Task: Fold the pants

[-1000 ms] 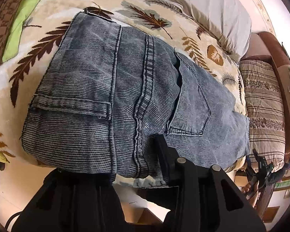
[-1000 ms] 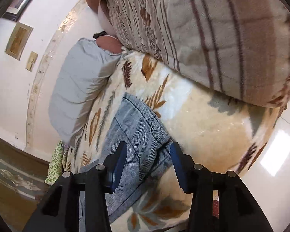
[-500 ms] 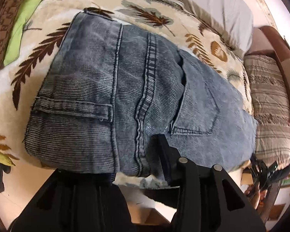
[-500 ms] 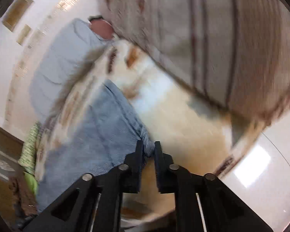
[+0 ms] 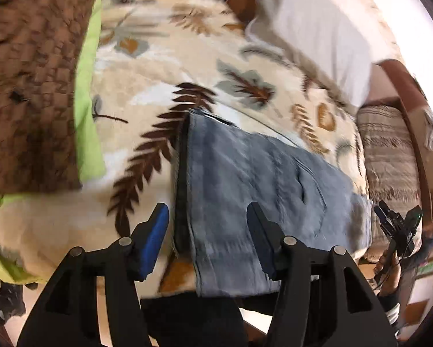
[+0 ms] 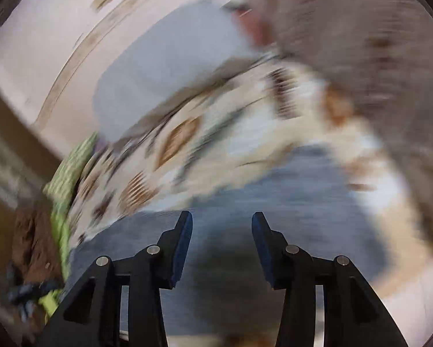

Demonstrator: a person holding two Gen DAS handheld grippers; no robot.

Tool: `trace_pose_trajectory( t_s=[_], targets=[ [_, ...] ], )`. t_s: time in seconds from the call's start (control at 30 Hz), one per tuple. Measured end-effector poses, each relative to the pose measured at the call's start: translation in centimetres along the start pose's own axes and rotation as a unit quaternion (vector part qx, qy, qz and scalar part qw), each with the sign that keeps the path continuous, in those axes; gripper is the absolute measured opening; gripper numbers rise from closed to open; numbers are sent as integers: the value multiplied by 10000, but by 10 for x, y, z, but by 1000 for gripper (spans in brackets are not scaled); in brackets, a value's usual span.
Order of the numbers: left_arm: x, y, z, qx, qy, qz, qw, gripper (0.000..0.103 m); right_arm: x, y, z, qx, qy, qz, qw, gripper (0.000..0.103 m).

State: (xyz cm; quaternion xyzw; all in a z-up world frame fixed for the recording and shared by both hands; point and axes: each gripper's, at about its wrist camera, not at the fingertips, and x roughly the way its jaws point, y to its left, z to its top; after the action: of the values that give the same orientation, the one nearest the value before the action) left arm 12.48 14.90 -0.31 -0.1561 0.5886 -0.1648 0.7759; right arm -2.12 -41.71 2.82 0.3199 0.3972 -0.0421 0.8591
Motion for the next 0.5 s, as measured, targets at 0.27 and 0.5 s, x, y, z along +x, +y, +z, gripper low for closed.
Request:
trace_pose_trajectory(
  t_s=[0.27,0.5],
  targets=[
    [57,24,41,-587,763,-703,9929,55,164,116,33,-905,1511,450,9833,56],
    [59,24,43,-455,869,-1331,9862,67,236,148,7,-1350,3090,1020,9359,56]
  ],
)
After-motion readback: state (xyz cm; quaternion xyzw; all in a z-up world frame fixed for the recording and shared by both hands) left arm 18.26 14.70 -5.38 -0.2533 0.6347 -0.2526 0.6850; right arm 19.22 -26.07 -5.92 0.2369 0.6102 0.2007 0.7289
